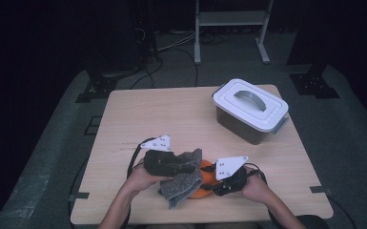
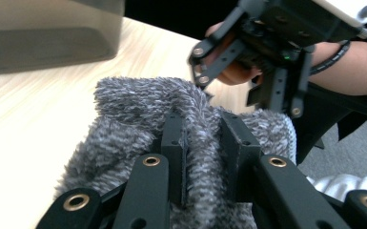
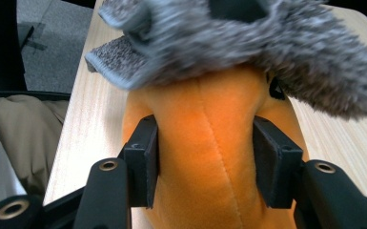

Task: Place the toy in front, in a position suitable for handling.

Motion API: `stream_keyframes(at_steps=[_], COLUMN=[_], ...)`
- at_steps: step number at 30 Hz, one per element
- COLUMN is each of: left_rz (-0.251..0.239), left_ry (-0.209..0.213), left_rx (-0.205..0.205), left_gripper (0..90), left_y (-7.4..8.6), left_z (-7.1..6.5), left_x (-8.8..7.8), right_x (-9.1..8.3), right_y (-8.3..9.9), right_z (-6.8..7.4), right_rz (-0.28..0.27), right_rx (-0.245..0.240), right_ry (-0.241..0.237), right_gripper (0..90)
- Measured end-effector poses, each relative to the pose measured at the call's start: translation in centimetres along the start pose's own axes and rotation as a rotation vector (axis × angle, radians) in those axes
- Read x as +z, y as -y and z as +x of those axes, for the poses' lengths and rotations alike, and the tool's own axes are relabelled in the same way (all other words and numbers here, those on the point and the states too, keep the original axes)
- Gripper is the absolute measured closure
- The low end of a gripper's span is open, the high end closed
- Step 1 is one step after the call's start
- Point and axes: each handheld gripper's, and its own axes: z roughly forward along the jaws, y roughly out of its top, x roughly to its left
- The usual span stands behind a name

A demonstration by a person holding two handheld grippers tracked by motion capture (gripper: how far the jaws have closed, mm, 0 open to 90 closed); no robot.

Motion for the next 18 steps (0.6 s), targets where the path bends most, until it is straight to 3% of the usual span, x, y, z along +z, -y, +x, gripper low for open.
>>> stream_keyframes(at_steps=[6,9,12,18], left_rz=[-0.011,0.006,-0.006,-0.021], left_ry=[0.040,0.022,-0.002,-0.044], left_rx=[0.054,0.071,0.060,0.010], left_gripper=[73.3,73.3,73.3,73.0], left_y=[-0.6,-0.7,-0.5,0.7], left_z=[-1.1,-1.0,-0.6,0.6], left_x=[0.3,0.4,-0.2,-1.5], right_x=[-0.3,-0.2,-0.4,-1.5], right_y=[0.3,0.2,0.5,1.8], right_z=[-0.8,-0.6,-1.1,-2.6], right_rz=[-0.027,-0.028,-0.041,-0.074], right_rx=[0.063,0.067,0.085,0.180], right_ry=[0.021,0.028,0.022,0.017], right_gripper=[48.2,48.2,48.5,48.4])
